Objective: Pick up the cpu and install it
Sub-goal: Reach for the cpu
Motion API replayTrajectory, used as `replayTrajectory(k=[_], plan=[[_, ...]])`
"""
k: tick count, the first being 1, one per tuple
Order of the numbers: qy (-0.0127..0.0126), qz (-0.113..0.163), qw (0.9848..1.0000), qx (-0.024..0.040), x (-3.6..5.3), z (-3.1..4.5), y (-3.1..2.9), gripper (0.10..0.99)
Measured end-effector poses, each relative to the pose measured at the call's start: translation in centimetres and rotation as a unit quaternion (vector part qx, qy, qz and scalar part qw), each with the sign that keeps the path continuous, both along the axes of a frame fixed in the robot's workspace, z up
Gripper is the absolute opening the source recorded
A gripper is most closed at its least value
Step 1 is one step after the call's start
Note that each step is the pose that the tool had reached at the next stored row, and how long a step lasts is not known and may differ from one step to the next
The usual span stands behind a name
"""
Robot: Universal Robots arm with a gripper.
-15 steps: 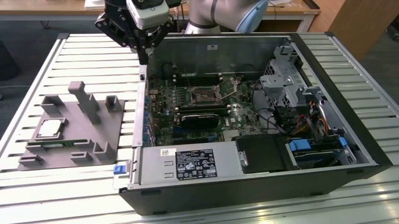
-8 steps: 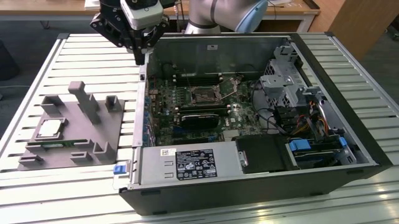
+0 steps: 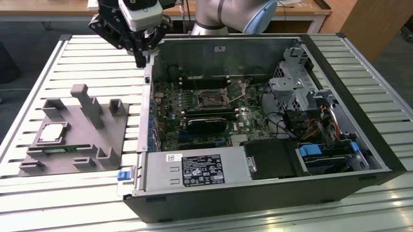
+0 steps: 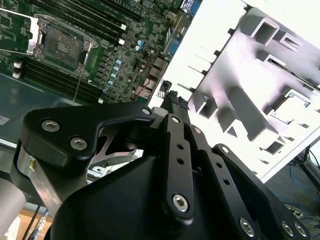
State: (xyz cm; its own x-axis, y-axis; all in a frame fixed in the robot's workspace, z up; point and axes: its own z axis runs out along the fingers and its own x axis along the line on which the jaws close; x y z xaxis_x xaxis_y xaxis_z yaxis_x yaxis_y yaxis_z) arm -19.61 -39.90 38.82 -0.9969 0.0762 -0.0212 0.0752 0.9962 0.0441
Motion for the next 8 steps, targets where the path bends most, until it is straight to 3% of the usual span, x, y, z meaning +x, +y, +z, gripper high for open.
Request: replayTrajectory(k=[8], plan=[[0.0001, 0.0, 1.0, 0.0, -0.71, -0.05, 0.0, 0.106]])
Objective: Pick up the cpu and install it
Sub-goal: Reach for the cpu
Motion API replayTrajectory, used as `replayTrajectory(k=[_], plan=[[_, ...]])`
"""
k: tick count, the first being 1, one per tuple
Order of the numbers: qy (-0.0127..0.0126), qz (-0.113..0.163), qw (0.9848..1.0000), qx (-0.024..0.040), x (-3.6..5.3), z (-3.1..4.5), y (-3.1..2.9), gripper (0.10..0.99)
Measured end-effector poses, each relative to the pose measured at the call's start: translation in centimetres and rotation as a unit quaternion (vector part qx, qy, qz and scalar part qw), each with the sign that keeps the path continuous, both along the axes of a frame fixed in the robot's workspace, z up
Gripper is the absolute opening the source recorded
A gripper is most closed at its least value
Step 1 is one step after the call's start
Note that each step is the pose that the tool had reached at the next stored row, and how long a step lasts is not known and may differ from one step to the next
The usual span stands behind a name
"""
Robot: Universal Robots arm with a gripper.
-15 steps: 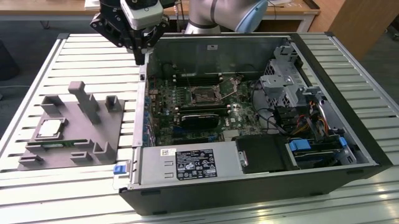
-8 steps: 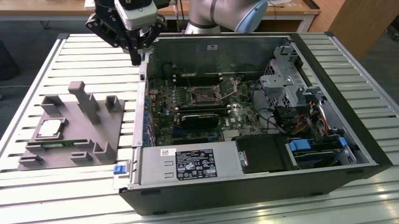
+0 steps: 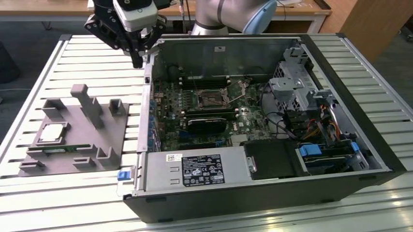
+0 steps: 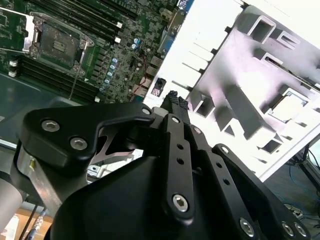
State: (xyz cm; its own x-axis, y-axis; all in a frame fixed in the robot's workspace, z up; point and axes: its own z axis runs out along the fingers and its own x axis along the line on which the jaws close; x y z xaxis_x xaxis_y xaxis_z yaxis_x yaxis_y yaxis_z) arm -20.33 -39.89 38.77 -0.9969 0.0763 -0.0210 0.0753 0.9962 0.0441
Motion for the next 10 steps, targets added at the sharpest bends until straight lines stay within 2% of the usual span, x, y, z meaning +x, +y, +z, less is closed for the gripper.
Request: replayTrajectory(k=[10], plan=[[0.0001, 0.0, 1.0, 0.0, -0.84, -0.07, 0.0, 0.106]])
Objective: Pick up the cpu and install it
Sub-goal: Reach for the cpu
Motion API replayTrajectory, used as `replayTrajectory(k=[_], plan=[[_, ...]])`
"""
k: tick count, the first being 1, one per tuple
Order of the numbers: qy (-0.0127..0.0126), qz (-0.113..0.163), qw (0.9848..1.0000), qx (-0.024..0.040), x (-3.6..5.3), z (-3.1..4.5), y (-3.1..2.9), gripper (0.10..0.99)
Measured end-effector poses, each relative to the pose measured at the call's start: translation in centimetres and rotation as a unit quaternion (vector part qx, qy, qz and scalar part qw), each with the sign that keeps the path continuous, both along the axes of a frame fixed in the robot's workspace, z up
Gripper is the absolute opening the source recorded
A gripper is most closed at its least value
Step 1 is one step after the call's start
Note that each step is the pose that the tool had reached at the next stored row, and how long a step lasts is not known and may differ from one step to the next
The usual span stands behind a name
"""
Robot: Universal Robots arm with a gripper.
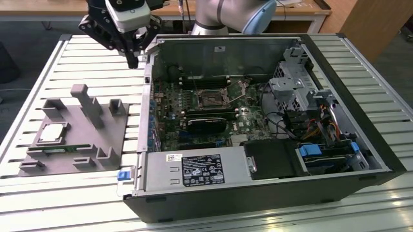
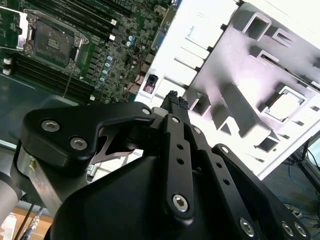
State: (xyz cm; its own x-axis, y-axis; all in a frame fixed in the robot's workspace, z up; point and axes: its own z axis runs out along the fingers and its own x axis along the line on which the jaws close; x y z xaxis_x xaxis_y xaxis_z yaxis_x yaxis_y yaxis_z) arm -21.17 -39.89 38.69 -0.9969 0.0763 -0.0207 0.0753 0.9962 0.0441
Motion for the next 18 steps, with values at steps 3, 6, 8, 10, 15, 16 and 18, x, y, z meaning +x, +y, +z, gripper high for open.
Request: replayTrajectory(k=[3, 6, 8, 10, 15, 16, 18], plan=[[0.0, 0.0, 1.0, 0.0, -0.19, -0.02, 0.0, 0.106], [0.0001, 0.0, 1.0, 0.0, -0.36, -0.04, 0.0, 0.106], [0.0001, 0.0, 1.0, 0.0, -0.49, -0.06, 0.0, 0.106], [0.0002, 0.0, 1.0, 0.0, -0.63, -0.07, 0.0, 0.106], [0.0002, 0.0, 1.0, 0.0, -0.98, -0.11, 0.0, 0.106], [0.0002, 0.0, 1.0, 0.0, -1.05, -0.12, 0.0, 0.106], [0.0002, 0.0, 1.0, 0.0, -1.2, -0.13, 0.0, 0.106]])
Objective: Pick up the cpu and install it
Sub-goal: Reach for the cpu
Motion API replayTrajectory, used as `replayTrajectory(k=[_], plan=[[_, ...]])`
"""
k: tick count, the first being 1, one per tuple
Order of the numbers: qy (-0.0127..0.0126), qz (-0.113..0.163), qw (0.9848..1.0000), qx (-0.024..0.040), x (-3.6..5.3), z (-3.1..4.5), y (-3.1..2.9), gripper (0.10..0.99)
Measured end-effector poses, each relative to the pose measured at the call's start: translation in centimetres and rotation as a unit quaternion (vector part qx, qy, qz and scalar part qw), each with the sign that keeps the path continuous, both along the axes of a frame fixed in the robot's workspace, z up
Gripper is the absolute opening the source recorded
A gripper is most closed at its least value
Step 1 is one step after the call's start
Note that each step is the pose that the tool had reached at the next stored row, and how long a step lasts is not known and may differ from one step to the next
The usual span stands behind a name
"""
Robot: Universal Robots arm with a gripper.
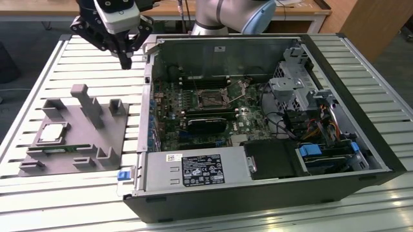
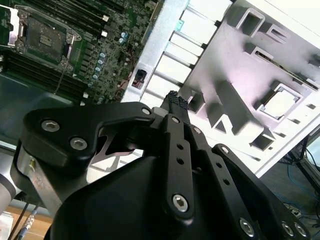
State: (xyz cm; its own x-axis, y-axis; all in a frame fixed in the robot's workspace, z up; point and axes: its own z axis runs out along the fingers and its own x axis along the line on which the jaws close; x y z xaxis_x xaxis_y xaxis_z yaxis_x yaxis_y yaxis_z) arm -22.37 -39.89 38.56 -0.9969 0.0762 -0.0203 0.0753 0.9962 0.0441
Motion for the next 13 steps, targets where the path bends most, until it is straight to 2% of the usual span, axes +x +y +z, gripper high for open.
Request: replayTrajectory(k=[13], plan=[[0.0001, 0.0, 1.0, 0.0, -0.95, -0.08, 0.0, 0.106]])
